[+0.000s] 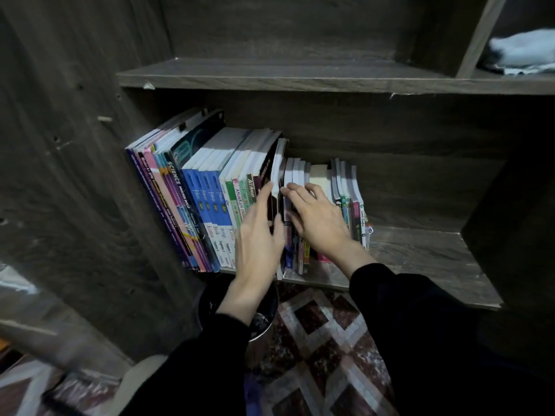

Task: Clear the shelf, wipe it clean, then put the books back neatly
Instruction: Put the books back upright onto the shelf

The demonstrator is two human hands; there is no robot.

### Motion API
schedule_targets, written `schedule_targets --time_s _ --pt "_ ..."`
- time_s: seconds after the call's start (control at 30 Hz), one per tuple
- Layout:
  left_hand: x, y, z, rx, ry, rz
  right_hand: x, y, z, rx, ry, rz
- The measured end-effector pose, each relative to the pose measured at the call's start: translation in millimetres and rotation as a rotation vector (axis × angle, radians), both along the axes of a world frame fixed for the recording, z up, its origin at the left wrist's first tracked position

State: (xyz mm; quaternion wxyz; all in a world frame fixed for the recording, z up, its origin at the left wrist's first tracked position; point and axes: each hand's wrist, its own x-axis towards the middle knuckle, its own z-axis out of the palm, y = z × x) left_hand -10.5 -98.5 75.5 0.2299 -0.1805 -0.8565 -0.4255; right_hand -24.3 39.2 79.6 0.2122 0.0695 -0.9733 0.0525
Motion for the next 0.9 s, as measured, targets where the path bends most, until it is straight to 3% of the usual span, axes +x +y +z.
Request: schedule_targets --time_s 0.2,0.37,0.63,0.8,0.9 --pt "2 -14 -34 -0.131 -0.095 0.013 -3 -9 3 0.014 -0.003 -0.001" --pt "-17 -18 -37 -0.381 -0.125 0.107 -4 -9 4 0.004 -0.011 0.000" --pt "-44 -1 -27 -0.512 -0.275 0.227 -5 -10 5 0.018 -0.005 0.001" --pt "-32 -1 -33 -0.393 -0.330 0.198 -5 -11 5 0.032 -0.021 -0.018" --pt "-17 -8 -59 -0.155 -0.510 0.128 -5 -11 5 0.040 -0.016 -0.025"
